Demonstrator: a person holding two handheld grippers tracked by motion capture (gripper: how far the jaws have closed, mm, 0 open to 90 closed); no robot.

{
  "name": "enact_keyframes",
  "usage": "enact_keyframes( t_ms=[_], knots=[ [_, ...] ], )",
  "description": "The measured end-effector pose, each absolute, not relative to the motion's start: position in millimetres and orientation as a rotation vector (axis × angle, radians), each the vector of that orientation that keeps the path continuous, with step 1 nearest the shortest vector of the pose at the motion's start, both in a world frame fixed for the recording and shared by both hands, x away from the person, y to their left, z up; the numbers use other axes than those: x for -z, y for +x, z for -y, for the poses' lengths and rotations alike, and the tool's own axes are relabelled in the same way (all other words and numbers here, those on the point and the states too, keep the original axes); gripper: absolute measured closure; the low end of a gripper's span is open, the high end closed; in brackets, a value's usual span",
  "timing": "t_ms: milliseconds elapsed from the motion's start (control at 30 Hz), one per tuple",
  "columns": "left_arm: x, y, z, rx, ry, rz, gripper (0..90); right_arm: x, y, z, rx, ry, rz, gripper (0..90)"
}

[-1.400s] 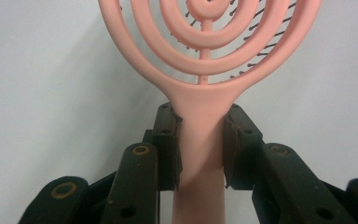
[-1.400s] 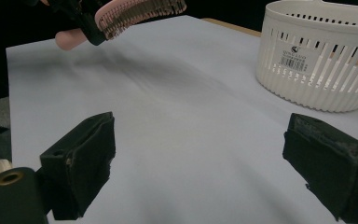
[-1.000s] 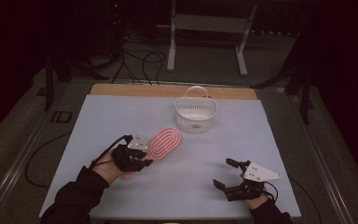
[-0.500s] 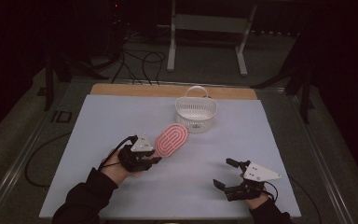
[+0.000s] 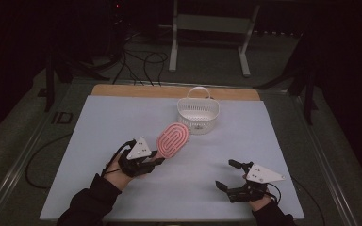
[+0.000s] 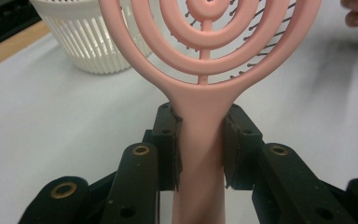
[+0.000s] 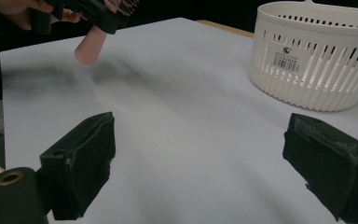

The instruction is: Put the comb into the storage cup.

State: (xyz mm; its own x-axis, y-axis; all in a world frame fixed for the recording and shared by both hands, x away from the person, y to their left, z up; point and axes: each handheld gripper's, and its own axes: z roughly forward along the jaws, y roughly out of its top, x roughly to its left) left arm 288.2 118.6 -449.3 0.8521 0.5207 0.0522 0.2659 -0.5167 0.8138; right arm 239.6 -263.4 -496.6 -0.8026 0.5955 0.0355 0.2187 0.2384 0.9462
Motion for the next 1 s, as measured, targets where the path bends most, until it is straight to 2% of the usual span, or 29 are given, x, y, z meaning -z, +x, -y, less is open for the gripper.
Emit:
enact_keyframes(
  t_ms=[267, 633, 1000],
  knots=[
    [453, 280, -124, -0.413, 2.036, -0.566, 70.8, 497, 240, 263, -1.589, 0.756, -2.183, 9.0],
    [462, 274, -120, -0.41, 1.965, -0.552, 70.8, 497, 241, 263, -1.588, 0.76, -2.186, 9.0],
    [473, 266, -125, -0.493, 1.896, -0.578, 70.7, 497, 241, 264, -1.599, 0.76, -2.181, 9.0]
  ],
)
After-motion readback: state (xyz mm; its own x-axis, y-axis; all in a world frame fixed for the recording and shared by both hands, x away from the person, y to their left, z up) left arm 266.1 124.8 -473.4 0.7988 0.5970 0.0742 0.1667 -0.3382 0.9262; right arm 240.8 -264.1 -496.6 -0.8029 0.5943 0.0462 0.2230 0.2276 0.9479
